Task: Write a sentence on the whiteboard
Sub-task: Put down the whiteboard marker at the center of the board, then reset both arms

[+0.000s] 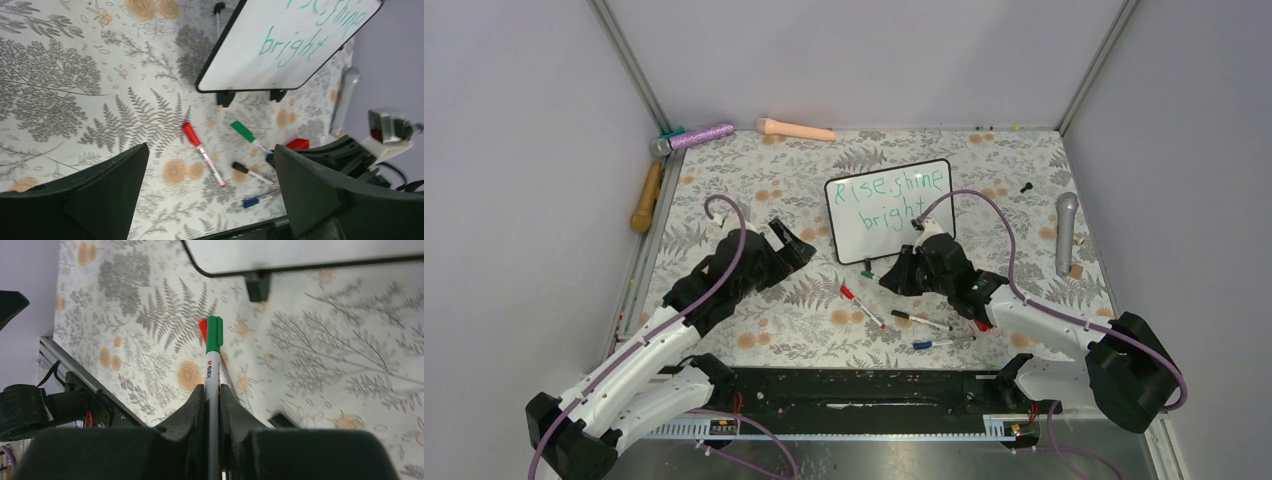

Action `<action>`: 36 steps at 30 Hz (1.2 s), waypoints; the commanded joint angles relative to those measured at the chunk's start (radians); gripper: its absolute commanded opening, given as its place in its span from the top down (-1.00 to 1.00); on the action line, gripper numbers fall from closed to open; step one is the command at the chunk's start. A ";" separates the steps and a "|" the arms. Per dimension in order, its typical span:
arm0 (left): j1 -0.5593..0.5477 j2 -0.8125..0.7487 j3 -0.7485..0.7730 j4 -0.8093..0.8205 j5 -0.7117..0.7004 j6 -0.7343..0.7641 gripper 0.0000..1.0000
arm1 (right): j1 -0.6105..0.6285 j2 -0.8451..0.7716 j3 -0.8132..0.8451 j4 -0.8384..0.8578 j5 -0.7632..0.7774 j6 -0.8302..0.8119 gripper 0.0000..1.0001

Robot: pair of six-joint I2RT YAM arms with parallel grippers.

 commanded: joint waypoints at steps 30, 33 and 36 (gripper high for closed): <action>0.202 0.095 -0.667 1.431 -0.297 1.186 -0.98 | -0.442 -0.307 -0.396 0.564 0.550 -0.810 -0.85; 0.310 0.260 -0.689 1.626 -0.199 1.168 -0.95 | -0.519 -0.125 -0.453 0.841 0.486 -0.724 -0.83; 0.429 0.364 -0.646 1.649 -0.041 1.116 -0.84 | -0.554 0.129 -0.432 1.069 0.457 -0.736 -0.80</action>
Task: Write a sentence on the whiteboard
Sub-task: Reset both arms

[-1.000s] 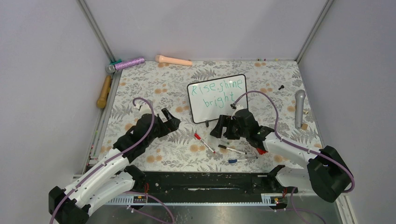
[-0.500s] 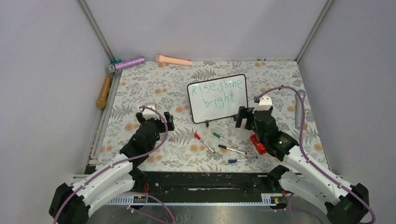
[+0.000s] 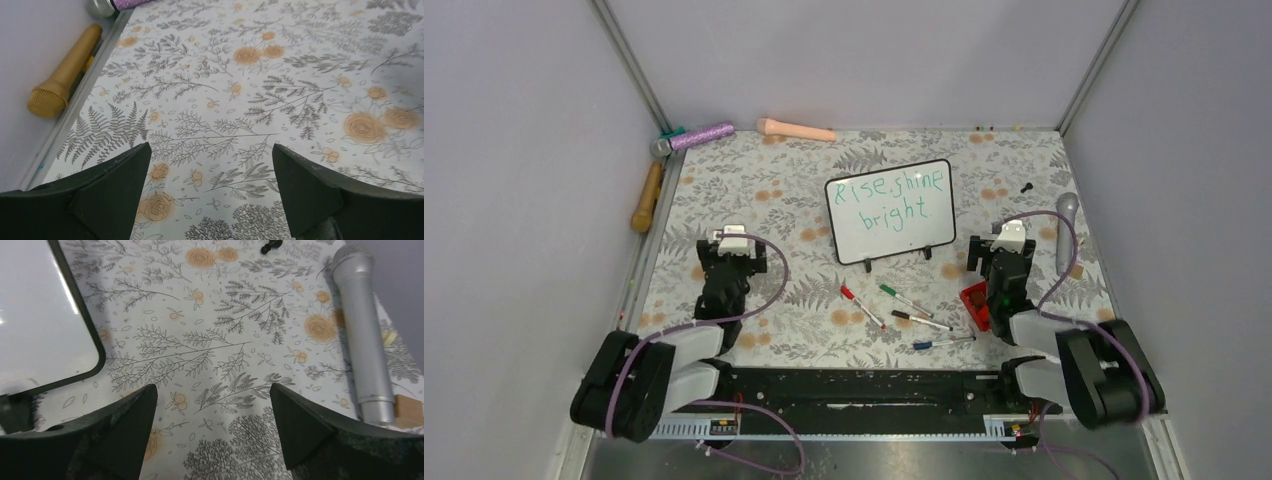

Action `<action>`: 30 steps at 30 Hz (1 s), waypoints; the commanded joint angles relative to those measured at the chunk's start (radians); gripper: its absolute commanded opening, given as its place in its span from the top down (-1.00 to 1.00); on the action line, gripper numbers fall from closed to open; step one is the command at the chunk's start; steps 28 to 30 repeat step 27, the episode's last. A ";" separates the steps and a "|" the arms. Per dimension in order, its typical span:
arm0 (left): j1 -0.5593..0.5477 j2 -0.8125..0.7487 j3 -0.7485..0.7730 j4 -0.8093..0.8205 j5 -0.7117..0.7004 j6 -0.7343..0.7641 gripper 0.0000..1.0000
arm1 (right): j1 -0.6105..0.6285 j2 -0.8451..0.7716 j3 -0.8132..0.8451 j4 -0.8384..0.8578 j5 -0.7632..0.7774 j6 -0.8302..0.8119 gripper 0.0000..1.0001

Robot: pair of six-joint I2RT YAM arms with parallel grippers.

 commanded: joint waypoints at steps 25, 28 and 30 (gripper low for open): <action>0.262 0.261 0.153 0.145 0.310 -0.153 -0.98 | -0.149 0.267 0.105 0.271 -0.139 0.097 -0.99; 0.263 0.260 0.153 0.144 0.309 -0.153 -0.98 | -0.148 0.266 0.105 0.270 -0.138 0.097 -0.99; 0.263 0.260 0.153 0.144 0.309 -0.153 -0.98 | -0.148 0.266 0.105 0.270 -0.138 0.097 -0.99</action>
